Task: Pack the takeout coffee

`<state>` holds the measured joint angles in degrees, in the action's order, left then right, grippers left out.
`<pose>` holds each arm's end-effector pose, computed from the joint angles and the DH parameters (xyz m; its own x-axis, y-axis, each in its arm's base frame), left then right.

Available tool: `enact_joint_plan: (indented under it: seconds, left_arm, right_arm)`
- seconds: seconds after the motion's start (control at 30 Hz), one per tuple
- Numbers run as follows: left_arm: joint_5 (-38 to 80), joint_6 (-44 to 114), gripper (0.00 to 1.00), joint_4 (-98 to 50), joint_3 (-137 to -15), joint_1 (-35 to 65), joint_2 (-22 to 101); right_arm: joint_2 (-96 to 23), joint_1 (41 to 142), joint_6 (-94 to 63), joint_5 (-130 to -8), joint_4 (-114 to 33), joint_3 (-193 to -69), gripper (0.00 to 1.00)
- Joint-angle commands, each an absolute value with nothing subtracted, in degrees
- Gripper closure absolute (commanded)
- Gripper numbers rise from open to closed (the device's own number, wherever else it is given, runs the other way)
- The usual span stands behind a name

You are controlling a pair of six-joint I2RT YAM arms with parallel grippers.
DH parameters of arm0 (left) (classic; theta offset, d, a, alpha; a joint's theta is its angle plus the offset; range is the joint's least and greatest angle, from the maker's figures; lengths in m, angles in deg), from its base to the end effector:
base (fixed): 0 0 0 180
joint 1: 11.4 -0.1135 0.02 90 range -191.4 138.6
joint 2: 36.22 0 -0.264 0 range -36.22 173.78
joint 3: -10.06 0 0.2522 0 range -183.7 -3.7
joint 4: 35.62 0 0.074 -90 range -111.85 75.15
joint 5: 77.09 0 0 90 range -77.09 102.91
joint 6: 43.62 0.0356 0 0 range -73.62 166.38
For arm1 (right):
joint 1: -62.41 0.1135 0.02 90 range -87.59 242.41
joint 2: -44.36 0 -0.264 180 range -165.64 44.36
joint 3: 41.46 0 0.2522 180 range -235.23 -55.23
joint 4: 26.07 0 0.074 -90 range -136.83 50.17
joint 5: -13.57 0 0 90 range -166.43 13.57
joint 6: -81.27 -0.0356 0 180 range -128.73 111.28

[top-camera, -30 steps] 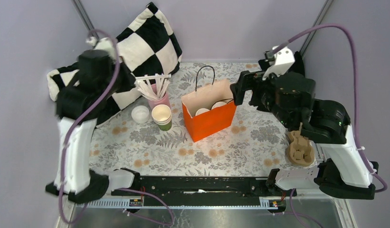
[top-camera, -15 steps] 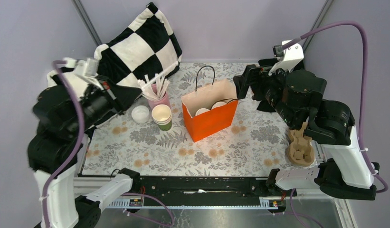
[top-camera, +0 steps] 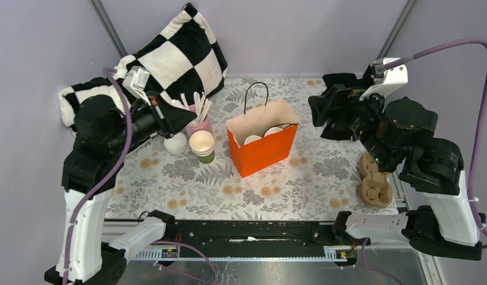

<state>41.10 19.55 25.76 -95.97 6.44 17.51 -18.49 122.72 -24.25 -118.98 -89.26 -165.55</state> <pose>0.1111 -0.0534 0.5093 -0.4563 -0.2710 -0.8475 0.5694 0.6430 -0.5122 0.0809 0.0932 0.5661 -0.0979 0.2262 -0.9691 -0.2896 0.9252 0.2452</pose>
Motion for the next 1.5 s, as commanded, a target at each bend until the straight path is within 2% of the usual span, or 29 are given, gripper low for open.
enact_joint_plan:
  seconds: [0.0,0.23,0.4,0.57,0.7,0.93,1.47]
  left_arm:
    - [44.23,20.49,1.0,23.91,-102.86,6.2,18.26]
    - [59.11,10.71,1.0,15.64,-108.74,6.18,23.83]
    - [69.66,2.98,1.0,6.13,-108.63,6.19,26.38]
    - [75.32,-4.81,1.0,-3.83,-104.87,6.26,28.48]
    - [75.91,-6.95,1.0,-8.99,-102.03,7.56,30.05]
    - [70.08,-2.49,1.0,-9.02,-102.28,18.54,35.51]
    - [66.77,3.02,1.0,-8.98,-104.75,24.09,48.13]
  right_arm:
    - [-18.62,122.6,-24.59,-122.01,-86.02,-164.61,0.0]
    - [-20.95,122.61,-21.37,-121.18,-83.53,-165.28,0.0]
    - [-22.65,122.55,-20.52,-120.23,-83.64,-166.08,0.0]
    - [-22.23,122.56,-20.5,-120.41,-82.88,-165.47,0.0]
    - [-21.34,122.61,-20.41,-121.49,-82.16,-164.8,0.0]
    - [-19.12,122.61,-20.8,-123.63,-81.61,-163.1,0.0]
    - [-13.72,122.6,-22.48,-128.59,-83.89,-160.86,0.0]
